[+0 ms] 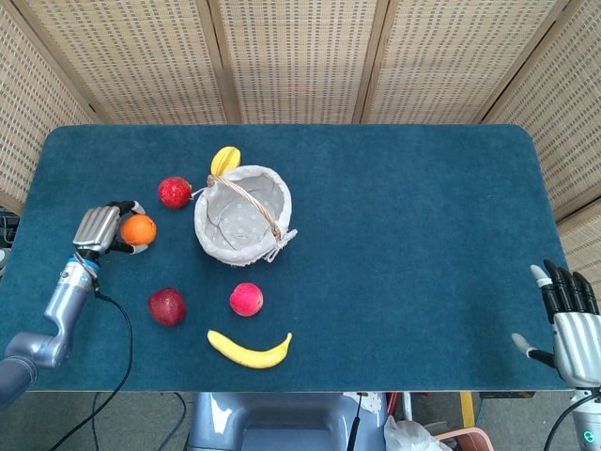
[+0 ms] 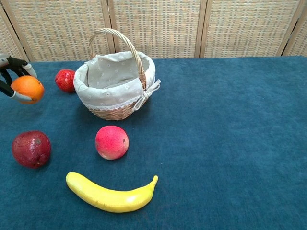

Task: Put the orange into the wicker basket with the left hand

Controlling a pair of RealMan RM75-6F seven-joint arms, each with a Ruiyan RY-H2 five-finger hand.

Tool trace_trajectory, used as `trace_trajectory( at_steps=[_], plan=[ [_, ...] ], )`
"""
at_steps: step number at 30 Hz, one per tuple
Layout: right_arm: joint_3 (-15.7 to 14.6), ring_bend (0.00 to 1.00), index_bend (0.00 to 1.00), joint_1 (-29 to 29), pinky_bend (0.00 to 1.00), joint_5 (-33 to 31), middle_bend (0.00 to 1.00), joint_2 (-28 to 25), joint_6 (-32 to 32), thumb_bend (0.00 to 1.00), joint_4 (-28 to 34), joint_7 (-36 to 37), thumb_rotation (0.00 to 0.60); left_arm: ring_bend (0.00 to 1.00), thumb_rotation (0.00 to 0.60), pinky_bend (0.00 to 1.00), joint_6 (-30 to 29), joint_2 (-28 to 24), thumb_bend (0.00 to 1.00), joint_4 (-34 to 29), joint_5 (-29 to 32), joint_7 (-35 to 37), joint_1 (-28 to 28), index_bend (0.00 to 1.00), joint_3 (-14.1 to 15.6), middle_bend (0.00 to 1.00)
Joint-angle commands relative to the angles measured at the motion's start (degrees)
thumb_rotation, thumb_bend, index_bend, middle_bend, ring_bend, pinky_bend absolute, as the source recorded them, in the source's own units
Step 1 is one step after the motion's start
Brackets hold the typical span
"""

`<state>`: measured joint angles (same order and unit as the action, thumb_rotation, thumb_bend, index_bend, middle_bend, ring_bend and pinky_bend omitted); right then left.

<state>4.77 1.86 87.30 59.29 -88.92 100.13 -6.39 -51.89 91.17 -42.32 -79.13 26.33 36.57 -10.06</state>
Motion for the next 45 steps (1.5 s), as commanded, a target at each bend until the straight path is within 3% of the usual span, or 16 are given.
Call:
trace_trajectory(
  at_steps=[1,4,7,10,14,19,20,22,24,27,31,34,40,45],
  plan=[
    [-0.06,0.0,0.0,-0.13,0.0,0.19,0.0,-0.16,-0.24,0.0,0.05,0.4,0.6,0.31,0.6,0.45,-7.33,-5.56,0.14,-7.98,-2.53,4.43,-1.83,0.48,-0.71,0.44],
    [-0.17,0.0,0.0,-0.31,0.0,0.64,0.0,-0.46,-0.68,0.0,0.16,1.23,0.6,0.31,0.6,0.45,-17.06,-12.32,0.14,-22.65,-6.48,4.31,-3.57,0.48,-1.58,0.44],
    [-0.22,0.0,0.0,-0.35,0.0,1.15,0.0,-0.55,-0.99,0.0,-0.06,1.94,0.6,0.31,0.6,0.45,-16.97,-15.17,0.14,-32.14,-6.41,-1.84,-2.78,0.48,-2.28,0.44],
    [-0.17,0.0,0.0,-0.38,0.0,1.2,0.0,-0.67,-1.14,0.0,-0.22,2.38,0.6,0.31,0.6,0.45,-14.54,-14.69,0.14,-36.18,-3.57,-7.59,-1.2,0.48,-3.58,0.44],
    [-0.01,0.0,0.0,-0.31,0.0,0.69,0.0,-0.88,-0.88,0.0,-0.5,3.18,0.6,0.31,0.6,0.45,-12.18,-11.0,0.14,-37.36,0.64,-12.26,1.3,0.48,-5.63,0.44],
    [0.41,0.0,0.0,-0.16,0.0,-0.66,0.0,-1.15,-0.25,0.0,-0.96,4.23,0.6,0.31,0.6,0.44,-10.47,-6.06,0.12,-33.91,4.3,-15.87,4.21,0.47,-7.55,0.42],
    [0.5,0.0,0.0,-0.15,0.0,-0.87,0.0,-1.18,-0.23,0.0,-1.03,4.39,0.6,0.3,0.6,0.41,-9.68,-5.71,0.09,-33.59,4.67,-16.26,4.62,0.44,-7.44,0.39],
    [0.7,0.0,0.0,-0.18,0.0,-1.23,0.0,-1.17,-0.31,0.0,-1.13,4.66,0.6,0.21,0.6,0.29,-6.83,-6.36,0.02,-34.35,4.93,-15.34,5.32,0.24,-6.67,0.25],
    [0.73,0.0,0.0,-0.19,0.0,-1.32,0.0,-1.15,-0.33,0.0,-1.14,4.68,0.6,0.04,0.6,0.13,-6.4,-6.66,0.0,-34.78,4.63,-14.07,5.47,0.02,-6.58,0.06],
    [0.62,0.0,0.0,-0.23,0.0,-1.23,0.0,-1.13,-0.33,0.0,-1.11,4.48,0.6,0.0,0.6,0.03,-7.42,-6.3,0.0,-34.57,3.88,-12.53,5.2,0.0,-6.4,0.0],
    [0.41,0.0,0.0,-0.38,0.0,-0.68,0.0,-1.1,-0.7,0.0,-0.89,4.2,0.6,0.0,0.6,0.02,-9.49,-7.1,0.0,-35.21,2.33,-10.66,4.11,0.0,-5.79,0.0],
    [0.31,0.0,0.0,-0.53,0.0,-0.29,0.0,-1.14,-1.07,0.0,-0.75,4.25,0.6,0.0,0.6,0.02,-11.6,-9.15,0.0,-36.97,1.12,-9.46,2.52,0.0,-5.21,0.0],
    [-0.04,0.0,0.0,-0.92,0.0,0.83,0.0,-1.42,-1.93,0.0,-0.55,4.72,0.6,0.0,0.6,0.0,-18.65,-19.34,0.0,-45.0,0.41,-9.06,-5.65,0.0,-2.6,0.0],
    [-0.46,0.0,0.0,-1.0,0.0,1.67,0.0,-1.53,-2.0,0.0,-0.47,4.87,0.6,0.0,0.6,0.0,-25.11,-26.91,0.0,-50.89,1.16,-14.52,-14.93,0.0,2.78,0.0]
  ],
)
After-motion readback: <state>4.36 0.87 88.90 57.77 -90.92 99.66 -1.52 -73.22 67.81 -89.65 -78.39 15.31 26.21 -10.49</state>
